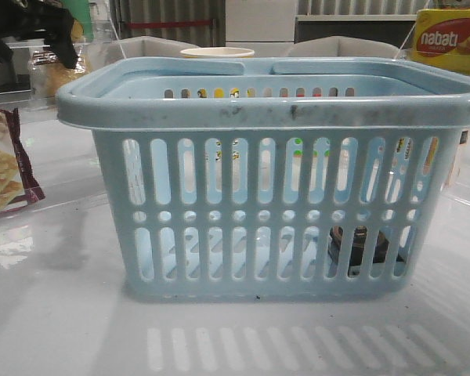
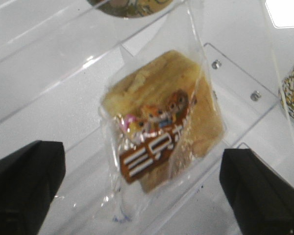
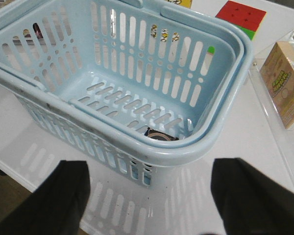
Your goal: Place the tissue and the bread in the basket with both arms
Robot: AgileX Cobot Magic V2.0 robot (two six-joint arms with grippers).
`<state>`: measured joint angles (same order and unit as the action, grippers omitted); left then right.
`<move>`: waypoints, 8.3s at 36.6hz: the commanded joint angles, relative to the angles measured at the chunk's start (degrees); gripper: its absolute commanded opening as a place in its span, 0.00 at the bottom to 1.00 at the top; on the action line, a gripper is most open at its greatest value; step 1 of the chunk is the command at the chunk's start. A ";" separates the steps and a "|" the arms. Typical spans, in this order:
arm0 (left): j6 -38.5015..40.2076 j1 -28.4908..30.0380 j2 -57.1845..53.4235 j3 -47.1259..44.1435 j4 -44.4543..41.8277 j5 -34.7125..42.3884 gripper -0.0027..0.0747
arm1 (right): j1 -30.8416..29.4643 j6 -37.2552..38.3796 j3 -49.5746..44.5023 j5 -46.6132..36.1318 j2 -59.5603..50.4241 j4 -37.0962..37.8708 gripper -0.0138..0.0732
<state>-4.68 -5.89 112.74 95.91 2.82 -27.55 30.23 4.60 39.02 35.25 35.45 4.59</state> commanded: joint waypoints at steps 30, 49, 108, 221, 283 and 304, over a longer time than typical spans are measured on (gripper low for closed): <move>-0.13 -1.16 -10.08 5.47 2.36 -0.75 0.15 | 0.01 -0.58 1.43 -4.54 -0.04 0.96 0.86; -17.08 -22.53 -23.72 5.09 12.81 -22.94 0.15 | 0.01 -0.58 1.43 -4.54 -0.04 0.96 0.86; -1.45 -32.00 -74.78 -52.97 1.65 -16.61 0.69 | 0.01 -0.58 1.43 0.31 -0.04 0.96 0.86; -1.45 1.78 -114.06 -96.34 1.81 28.71 0.15 | -11.92 -0.53 -12.42 -8.67 -13.00 -0.43 0.22; -1.45 1.78 -114.06 -96.34 1.81 28.71 0.15 | -31.78 -6.12 -40.73 -40.72 -37.06 -4.13 0.22; -1.45 1.78 -114.06 -96.34 1.81 28.71 0.15 | -31.78 -6.12 -40.73 -40.72 -37.06 -4.13 0.22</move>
